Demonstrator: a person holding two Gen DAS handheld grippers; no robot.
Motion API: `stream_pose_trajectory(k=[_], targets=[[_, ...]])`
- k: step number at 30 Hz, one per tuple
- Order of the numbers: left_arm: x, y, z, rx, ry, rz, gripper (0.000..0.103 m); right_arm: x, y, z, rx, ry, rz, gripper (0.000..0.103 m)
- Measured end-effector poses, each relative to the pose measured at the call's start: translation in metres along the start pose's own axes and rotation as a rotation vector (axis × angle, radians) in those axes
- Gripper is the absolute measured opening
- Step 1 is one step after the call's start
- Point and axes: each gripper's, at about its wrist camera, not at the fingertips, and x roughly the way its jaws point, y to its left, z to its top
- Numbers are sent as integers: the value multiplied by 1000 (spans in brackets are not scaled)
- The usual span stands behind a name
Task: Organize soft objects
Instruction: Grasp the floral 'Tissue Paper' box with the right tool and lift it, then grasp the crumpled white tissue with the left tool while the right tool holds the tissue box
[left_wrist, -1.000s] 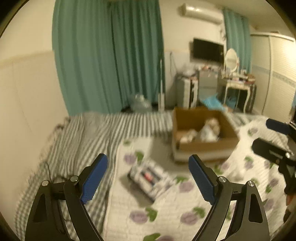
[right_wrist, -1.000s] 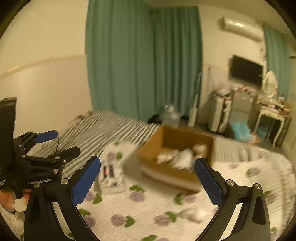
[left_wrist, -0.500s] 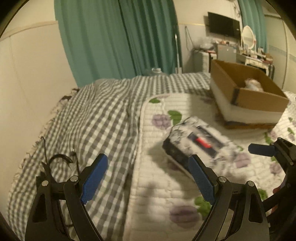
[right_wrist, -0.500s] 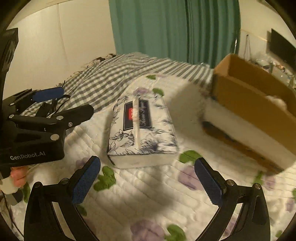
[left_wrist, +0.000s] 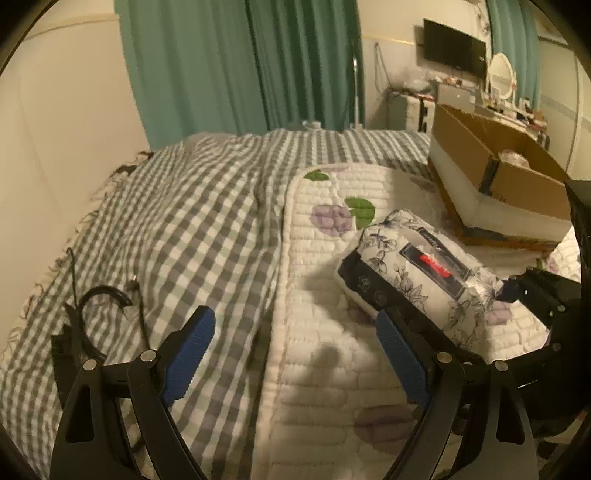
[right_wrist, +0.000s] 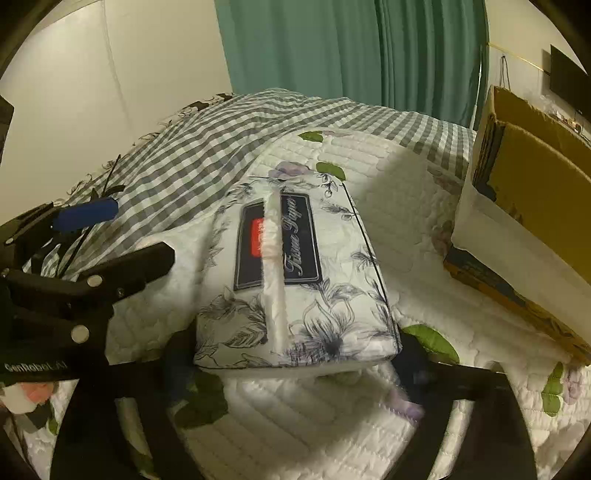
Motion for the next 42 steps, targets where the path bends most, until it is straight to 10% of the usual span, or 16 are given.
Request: stream_pose_trajectory(k=[14, 22, 31, 42], targets=[[-91, -91, 27, -1, -83, -167, 90, -160, -40, -39, -70, -100, -206, 81], [-74, -197, 28, -9, 17, -288, 90, -245, -125, -92, 91, -101, -404, 81], [-34, -296, 12, 114, 96, -318, 90, -259, -217, -122, 260, -105, -511, 81], [13, -349, -1, 160, 193, -374, 87, -231, -260, -132, 394, -54, -443, 81]])
